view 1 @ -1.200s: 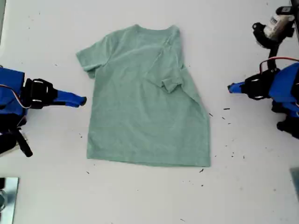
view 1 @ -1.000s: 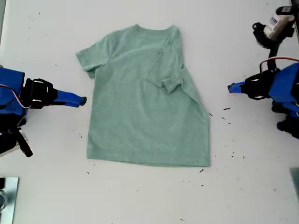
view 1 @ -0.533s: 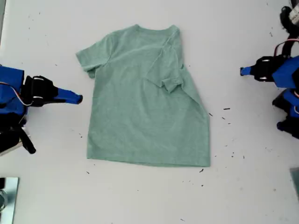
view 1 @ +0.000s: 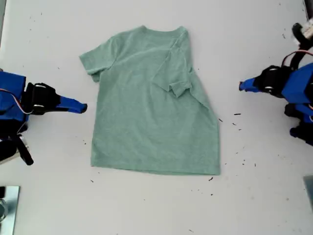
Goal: Fold t shirt
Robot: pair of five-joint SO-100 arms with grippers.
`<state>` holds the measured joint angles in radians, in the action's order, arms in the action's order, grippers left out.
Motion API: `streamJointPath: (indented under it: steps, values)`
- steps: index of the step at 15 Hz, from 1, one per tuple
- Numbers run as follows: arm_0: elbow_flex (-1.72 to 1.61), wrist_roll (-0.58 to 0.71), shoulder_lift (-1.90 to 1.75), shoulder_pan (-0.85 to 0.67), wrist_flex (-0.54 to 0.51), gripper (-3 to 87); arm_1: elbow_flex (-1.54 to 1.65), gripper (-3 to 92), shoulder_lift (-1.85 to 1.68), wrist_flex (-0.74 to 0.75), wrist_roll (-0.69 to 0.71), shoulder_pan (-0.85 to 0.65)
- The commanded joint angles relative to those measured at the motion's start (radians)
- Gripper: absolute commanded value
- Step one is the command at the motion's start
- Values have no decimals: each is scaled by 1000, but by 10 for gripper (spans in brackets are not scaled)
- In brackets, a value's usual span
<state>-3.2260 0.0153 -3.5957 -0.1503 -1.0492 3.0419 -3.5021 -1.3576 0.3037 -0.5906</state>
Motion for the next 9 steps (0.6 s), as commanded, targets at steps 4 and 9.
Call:
streamJointPath:
  steps: [4,9]
  values:
    - [281,-98,242,-12,-25,-2,46,15,-6,11,-20,95]
    - [1203,321,1025,-365,-506,-1,-222,15,163,-100,-38,178]
